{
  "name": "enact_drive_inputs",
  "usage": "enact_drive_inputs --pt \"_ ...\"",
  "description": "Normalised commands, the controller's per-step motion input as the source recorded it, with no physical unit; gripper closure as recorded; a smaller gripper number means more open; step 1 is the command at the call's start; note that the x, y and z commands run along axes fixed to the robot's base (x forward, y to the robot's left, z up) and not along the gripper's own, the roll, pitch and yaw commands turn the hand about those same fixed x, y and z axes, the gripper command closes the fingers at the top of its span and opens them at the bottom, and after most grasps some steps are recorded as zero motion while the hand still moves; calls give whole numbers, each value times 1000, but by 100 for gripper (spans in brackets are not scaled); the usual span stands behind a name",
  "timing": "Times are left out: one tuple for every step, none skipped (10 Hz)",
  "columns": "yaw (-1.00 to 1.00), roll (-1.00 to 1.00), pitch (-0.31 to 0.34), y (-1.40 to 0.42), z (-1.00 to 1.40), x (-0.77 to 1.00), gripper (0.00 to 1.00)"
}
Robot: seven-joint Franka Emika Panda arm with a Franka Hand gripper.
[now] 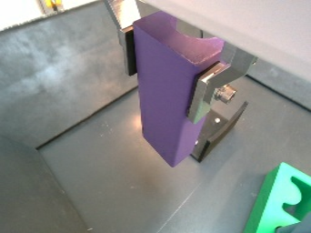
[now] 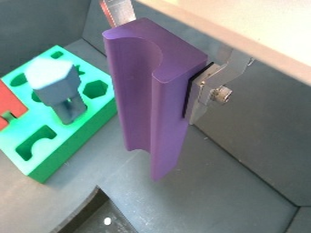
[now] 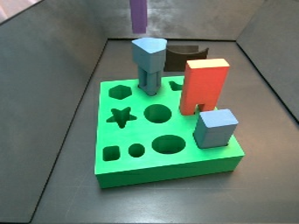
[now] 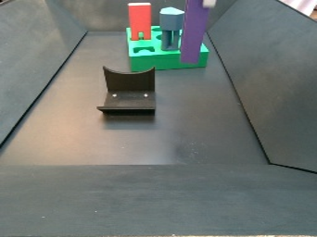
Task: Pick up the arch object. Move up. Place the arch object on the fixture. Regrasp the arch object. Rotate the arch object. Move to above the board. Insert the arch object.
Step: Move to above the board.
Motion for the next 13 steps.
enact_drive_inputs --pt "-55 -146 76 38 567 6 100" --pt "-55 -145 76 35 403 7 100" --pt "-56 -144 76 33 186 7 100" --pt "1000 14 70 -1000 247 121 100" --pt "1000 25 72 -1000 242 122 100" --pt "1000 34 76 -1000 247 120 100" --pt "1000 25 81 -1000 253 125 100" --pt "1000 24 83 -1000 254 127 100" --pt "1000 21 90 -1000 257 134 100" --pt "1000 18 96 -1000 258 144 100" --pt "1000 17 105 -1000 261 157 100" --pt "1000 14 112 -1000 260 176 100" --pt "1000 14 124 -1000 263 194 100"
